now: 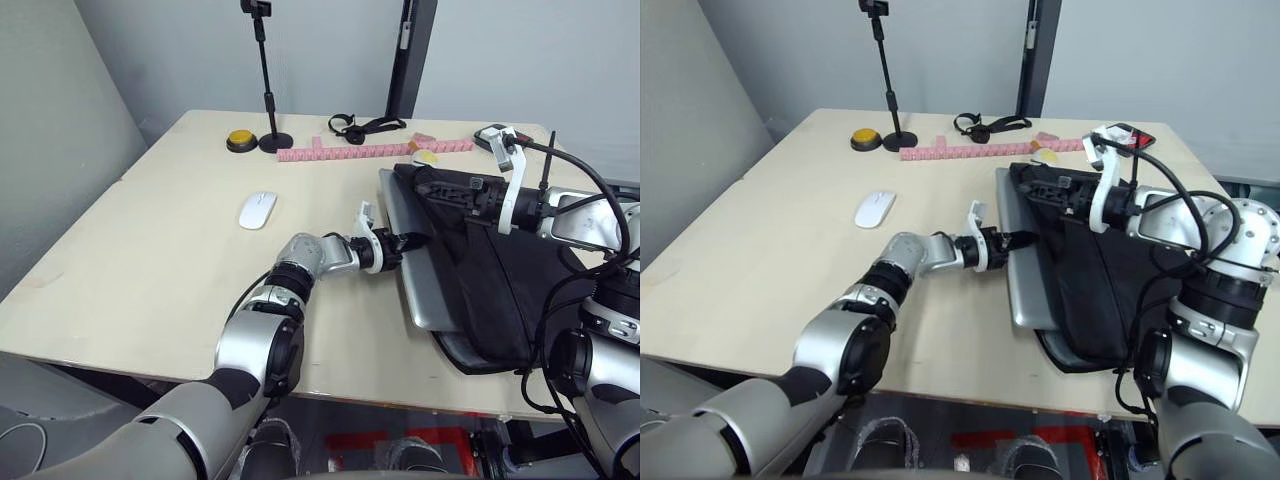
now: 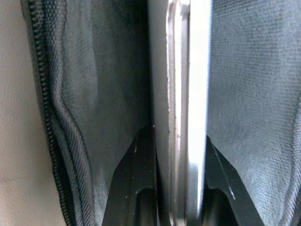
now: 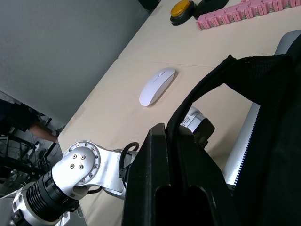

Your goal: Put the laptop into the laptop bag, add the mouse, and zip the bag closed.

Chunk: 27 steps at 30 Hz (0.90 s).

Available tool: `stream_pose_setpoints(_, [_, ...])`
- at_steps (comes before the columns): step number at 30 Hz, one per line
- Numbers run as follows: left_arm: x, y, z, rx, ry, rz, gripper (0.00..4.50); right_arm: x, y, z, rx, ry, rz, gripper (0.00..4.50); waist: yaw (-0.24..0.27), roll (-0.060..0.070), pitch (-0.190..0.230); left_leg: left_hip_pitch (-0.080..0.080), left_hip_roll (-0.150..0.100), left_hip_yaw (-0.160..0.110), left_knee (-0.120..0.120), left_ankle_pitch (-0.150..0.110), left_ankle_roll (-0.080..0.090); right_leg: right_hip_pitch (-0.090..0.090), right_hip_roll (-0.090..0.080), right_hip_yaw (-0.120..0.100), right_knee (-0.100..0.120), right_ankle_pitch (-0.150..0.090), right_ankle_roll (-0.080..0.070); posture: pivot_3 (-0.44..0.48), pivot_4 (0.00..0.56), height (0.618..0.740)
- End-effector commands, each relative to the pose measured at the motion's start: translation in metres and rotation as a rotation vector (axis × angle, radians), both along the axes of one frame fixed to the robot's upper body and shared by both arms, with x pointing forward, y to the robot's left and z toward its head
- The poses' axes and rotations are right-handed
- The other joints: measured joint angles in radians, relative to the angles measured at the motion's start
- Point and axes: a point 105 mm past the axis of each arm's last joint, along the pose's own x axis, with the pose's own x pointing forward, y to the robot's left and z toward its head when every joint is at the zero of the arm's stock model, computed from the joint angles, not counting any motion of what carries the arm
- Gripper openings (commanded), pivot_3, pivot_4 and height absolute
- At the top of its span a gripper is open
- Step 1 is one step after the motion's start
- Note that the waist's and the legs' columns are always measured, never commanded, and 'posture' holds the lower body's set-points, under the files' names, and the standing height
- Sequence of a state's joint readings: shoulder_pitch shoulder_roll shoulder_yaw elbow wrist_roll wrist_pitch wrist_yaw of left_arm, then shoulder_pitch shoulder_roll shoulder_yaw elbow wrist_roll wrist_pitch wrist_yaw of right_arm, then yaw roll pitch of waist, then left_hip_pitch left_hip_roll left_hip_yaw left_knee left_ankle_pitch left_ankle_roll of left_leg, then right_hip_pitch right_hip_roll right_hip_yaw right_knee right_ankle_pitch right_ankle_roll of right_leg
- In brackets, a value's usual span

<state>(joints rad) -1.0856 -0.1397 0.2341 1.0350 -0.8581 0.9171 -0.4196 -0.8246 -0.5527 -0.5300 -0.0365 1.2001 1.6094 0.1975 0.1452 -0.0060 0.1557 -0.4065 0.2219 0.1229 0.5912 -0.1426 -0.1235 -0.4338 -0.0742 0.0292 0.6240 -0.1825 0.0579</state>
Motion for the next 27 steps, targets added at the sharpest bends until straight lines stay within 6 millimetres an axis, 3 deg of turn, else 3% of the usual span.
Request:
stream_pose_setpoints(1, [-0.038,-0.062,0.054,-0.212,-0.087,-0.185,0.37,-0.004,0.005,0.016,0.008,-0.056,0.031,0.02,0.002,0.0,0.0,0.0,0.0,0.0,0.0,0.0,0.0,0.0,0.0,0.0,0.0,0.0,0.0,0.0,0.15,0.739])
stream_pose_setpoints(10, [-0.047,-0.055,0.065,-0.266,-0.146,-0.274,0.37,-0.004,0.003,0.013,0.002,-0.049,0.02,0.02,0.004,0.0,0.0,-0.001,0.0,0.0,-0.002,0.0,0.0,0.0,0.0,0.0,-0.002,0.0,0.0,0.0,0.15,0.739])
stream_pose_setpoints(16, [-0.032,-0.036,0.054,-0.207,-0.16,-0.222,0.37,-0.001,0.004,0.019,0.054,-0.045,0.022,0.02,0.0,0.001,0.0,-0.001,0.0,0.0,-0.002,0.0,0.0,0.0,0.0,0.0,-0.002,0.0,0.0,0.0,0.15,0.739])
stream_pose_setpoints(18, [-0.029,-0.033,0.054,-0.199,-0.165,-0.209,0.37,0.0,0.006,0.022,0.087,-0.041,0.036,0.02,0.0,0.002,0.001,0.0,0.0,0.0,-0.002,0.0,0.0,0.0,0.0,0.0,-0.002,0.001,0.001,0.0,0.15,0.739])
stream_pose_setpoints(22, [-0.022,-0.024,0.065,-0.241,-0.166,-0.182,0.37,-0.002,0.026,0.006,0.089,0.008,0.093,0.02,-0.002,0.003,0.001,-0.001,0.0,0.0,-0.002,0.0,0.0,0.0,0.0,0.0,-0.003,0.001,0.001,0.0,0.15,0.739])
stream_pose_setpoints(27, [-0.026,-0.029,0.069,-0.278,-0.149,-0.193,0.37,0.0,0.034,0.009,0.127,0.015,0.11,0.02,0.005,0.007,0.004,-0.001,-0.001,0.0,-0.002,0.0,0.0,-0.001,-0.001,0.0,-0.003,0.001,0.001,0.0,0.15,0.739])
